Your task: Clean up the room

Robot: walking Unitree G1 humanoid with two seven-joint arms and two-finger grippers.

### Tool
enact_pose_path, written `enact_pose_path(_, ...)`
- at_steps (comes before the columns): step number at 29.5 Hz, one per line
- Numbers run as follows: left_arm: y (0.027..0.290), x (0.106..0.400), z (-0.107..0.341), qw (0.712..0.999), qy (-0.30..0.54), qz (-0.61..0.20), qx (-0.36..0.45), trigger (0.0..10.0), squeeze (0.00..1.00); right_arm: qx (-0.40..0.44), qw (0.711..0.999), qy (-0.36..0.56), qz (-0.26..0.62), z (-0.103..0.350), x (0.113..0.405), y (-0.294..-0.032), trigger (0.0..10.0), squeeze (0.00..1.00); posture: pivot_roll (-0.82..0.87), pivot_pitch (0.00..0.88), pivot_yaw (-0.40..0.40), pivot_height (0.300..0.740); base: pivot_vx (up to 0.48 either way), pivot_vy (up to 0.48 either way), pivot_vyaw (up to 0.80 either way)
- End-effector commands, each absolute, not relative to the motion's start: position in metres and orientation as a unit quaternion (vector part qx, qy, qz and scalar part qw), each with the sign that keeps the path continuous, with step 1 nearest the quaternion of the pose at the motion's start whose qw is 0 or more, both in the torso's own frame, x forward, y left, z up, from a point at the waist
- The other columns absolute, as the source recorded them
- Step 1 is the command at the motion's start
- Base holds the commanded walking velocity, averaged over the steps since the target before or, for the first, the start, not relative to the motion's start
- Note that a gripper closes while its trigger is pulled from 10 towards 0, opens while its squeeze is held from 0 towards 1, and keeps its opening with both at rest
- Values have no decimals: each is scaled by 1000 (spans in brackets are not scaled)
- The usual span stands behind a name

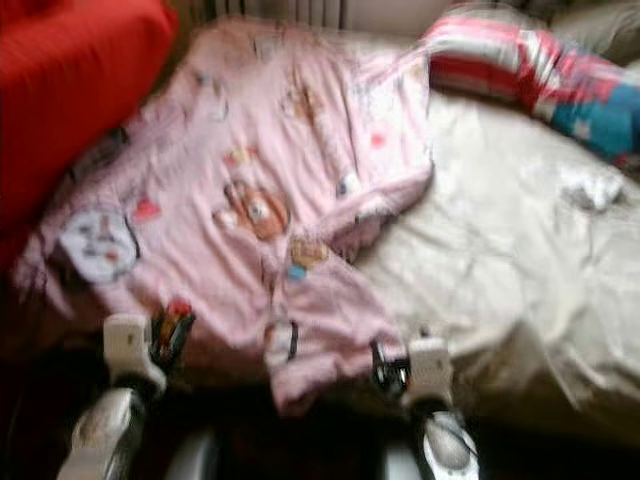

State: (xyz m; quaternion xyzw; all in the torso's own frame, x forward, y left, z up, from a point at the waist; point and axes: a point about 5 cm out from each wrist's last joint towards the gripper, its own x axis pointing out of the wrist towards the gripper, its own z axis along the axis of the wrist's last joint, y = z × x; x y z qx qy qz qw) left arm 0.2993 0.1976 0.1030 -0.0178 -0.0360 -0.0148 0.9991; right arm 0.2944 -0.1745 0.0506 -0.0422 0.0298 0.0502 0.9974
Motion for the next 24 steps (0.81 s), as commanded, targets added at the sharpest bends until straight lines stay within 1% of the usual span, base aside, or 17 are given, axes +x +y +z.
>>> enact_pose_path(1, 196, 296, 98, 999, -28, -17, -19, 10000, 0, -61, 995, 68, 38, 36, 285, -184, 10000, 0, 89, 254, -32, 568, 0, 0, 0)
enact_pose_path(8, 197, 296, 98, 999, -27, -15, -17, 10000, 0, -96, 989, 107, 28, 27, 286, -193, 10000, 0, 92, 263, -31, 568, 0, 0, 0)
enact_pose_path(14, 198, 295, 99, 999, -26, -14, -16, 10000, 0, -105, 987, 116, 37, 29, 294, -192, 10000, 0, 93, 266, -28, 568, 0, 0, 0)
enact_pose_path(18, 198, 294, 98, 999, -25, -15, -15, 10000, 0, -119, 982, 143, 39, 25, 298, -193, 10000, 0, 96, 274, -24, 568, 0, 0, 0)
enact_pose_path(22, 198, 293, 98, 999, -24, -16, -15, 10000, 0, -120, 979, 154, 52, 24, 302, -188, 10000, 0, 100, 280, -21, 568, 0, 0, 0)
enact_pose_path(24, 198, 292, 98, 999, -23, -17, -14, 10000, 0, -124, 975, 175, 53, 20, 303, -186, 10000, 0, 105, 285, -20, 568, 0, 0, 0)
